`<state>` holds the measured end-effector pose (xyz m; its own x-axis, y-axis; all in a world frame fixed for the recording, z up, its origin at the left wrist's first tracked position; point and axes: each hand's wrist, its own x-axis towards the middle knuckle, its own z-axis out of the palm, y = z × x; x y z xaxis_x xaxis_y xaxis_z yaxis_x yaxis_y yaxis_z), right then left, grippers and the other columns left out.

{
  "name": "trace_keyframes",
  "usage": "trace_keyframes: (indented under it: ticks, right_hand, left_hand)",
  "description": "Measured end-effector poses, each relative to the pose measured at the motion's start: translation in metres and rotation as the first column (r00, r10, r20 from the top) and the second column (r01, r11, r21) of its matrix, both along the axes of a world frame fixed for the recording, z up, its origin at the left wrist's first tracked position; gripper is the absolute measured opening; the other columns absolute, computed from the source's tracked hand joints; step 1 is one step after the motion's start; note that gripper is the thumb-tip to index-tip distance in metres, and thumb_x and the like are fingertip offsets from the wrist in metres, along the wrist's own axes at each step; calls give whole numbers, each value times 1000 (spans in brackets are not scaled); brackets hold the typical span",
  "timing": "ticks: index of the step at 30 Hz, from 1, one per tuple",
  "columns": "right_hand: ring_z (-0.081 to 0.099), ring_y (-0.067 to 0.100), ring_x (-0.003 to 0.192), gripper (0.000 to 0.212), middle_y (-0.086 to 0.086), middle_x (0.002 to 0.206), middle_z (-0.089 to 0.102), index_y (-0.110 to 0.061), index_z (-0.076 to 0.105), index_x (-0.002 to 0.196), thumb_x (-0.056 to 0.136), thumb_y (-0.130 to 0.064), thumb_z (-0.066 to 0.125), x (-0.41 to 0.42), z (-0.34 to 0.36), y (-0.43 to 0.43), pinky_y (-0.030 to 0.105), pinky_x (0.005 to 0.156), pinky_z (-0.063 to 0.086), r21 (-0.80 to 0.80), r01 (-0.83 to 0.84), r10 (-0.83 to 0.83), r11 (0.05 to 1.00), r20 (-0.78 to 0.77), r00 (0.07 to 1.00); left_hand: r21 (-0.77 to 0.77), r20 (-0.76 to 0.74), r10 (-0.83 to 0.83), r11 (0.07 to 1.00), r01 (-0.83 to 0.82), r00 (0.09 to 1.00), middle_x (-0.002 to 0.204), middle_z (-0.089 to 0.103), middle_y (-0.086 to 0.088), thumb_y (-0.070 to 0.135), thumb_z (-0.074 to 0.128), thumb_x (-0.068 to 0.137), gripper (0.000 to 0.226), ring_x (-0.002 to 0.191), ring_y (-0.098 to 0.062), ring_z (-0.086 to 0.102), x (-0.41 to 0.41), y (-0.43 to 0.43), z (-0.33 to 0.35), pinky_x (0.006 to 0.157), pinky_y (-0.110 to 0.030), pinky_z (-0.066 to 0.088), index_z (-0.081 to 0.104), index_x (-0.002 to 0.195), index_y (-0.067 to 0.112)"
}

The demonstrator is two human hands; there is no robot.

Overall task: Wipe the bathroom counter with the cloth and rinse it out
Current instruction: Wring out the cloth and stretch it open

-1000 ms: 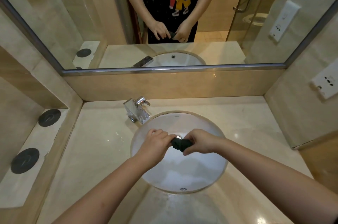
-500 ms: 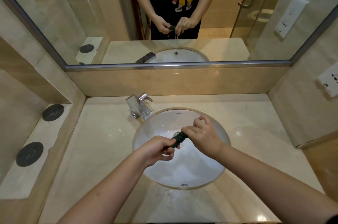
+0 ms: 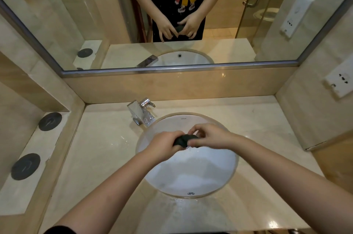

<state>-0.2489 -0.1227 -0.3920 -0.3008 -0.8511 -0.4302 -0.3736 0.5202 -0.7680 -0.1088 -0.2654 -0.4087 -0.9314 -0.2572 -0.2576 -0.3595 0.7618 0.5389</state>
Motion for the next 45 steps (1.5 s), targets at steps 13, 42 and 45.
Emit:
trace_keyframes:
  ticks: [13,42,45]
  right_hand:
    - [55,17,85,11,-3,83,64,-24,58,93,93,-34,56,3,-8,2,33,85,36,304,-322,410,897,-299,862]
    - [57,-1,61,22,-10,71,63,-28,47,79,86,-33,67,9,-12,15,11,57,36,134,-158,165,978,-37,986]
    - [64,11,80,16,3,92,73,-17,56,95,95,-33,55,5,0,14,13,73,43,132,-162,112,978,325,939]
  left_hand:
    - [-533,252,-405,700,476,879,95,62,-9,34,45,98,24,96,-30,51,-9,12,5,79,-38,28,50,108,12]
    - [-656,-123,-363,728,199,924,66,59,4,38,39,83,34,65,-22,59,4,10,-32,73,-39,48,66,92,20]
    - [-688,-196,-470,692,221,861,72,59,3,31,44,86,27,70,-22,57,3,0,-20,84,-42,49,66,97,20]
